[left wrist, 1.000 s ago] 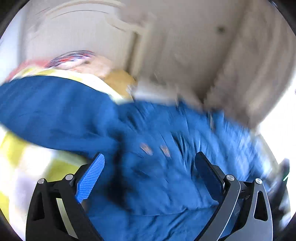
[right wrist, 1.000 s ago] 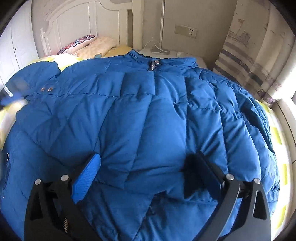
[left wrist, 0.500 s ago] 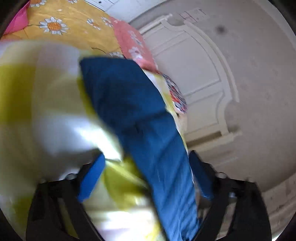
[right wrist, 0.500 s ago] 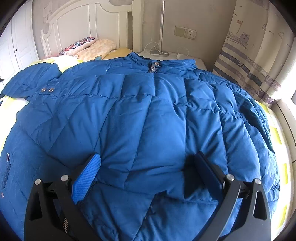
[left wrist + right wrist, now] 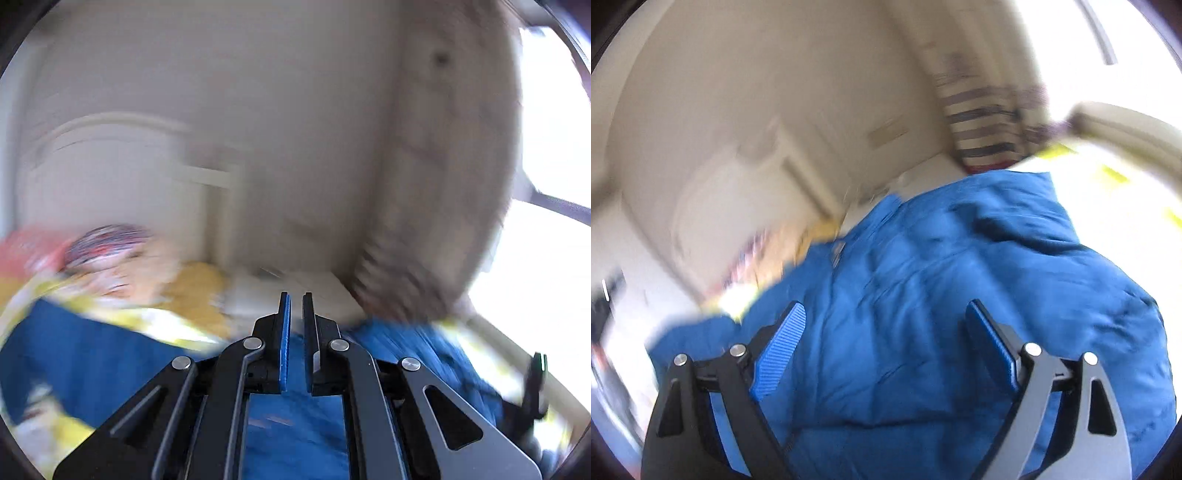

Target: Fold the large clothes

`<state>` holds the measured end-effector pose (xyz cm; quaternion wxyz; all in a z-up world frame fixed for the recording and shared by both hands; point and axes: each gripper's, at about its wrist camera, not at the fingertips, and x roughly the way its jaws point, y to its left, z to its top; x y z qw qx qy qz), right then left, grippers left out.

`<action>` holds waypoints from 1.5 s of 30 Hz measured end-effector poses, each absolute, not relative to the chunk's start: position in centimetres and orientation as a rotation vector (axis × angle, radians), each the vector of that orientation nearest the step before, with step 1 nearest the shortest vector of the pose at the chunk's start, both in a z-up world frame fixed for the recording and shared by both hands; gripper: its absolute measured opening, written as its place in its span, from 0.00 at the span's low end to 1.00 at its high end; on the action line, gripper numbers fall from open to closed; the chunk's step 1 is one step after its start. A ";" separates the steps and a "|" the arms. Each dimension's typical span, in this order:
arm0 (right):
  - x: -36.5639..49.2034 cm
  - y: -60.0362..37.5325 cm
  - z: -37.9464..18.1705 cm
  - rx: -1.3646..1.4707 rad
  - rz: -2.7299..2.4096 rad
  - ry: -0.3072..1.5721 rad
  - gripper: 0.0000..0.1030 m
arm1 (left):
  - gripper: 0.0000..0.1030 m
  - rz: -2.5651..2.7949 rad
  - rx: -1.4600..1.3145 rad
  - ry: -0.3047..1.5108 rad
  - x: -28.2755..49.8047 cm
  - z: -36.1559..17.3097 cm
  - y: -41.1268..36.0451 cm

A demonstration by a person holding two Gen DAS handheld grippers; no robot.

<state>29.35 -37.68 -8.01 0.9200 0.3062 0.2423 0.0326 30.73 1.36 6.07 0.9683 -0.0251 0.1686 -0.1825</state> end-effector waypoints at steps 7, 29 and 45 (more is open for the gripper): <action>29.3 -38.7 -8.5 0.677 0.082 0.521 0.86 | 0.06 -0.538 -0.340 0.671 32.2 -3.5 -2.6; 30.3 -36.1 -8.3 0.560 0.100 0.578 0.86 | 0.26 0.286 -1.135 0.328 32.1 -4.0 33.0; 30.3 -35.7 -8.3 0.534 0.098 0.577 0.86 | 0.10 -0.587 0.397 0.767 29.6 -5.0 -14.2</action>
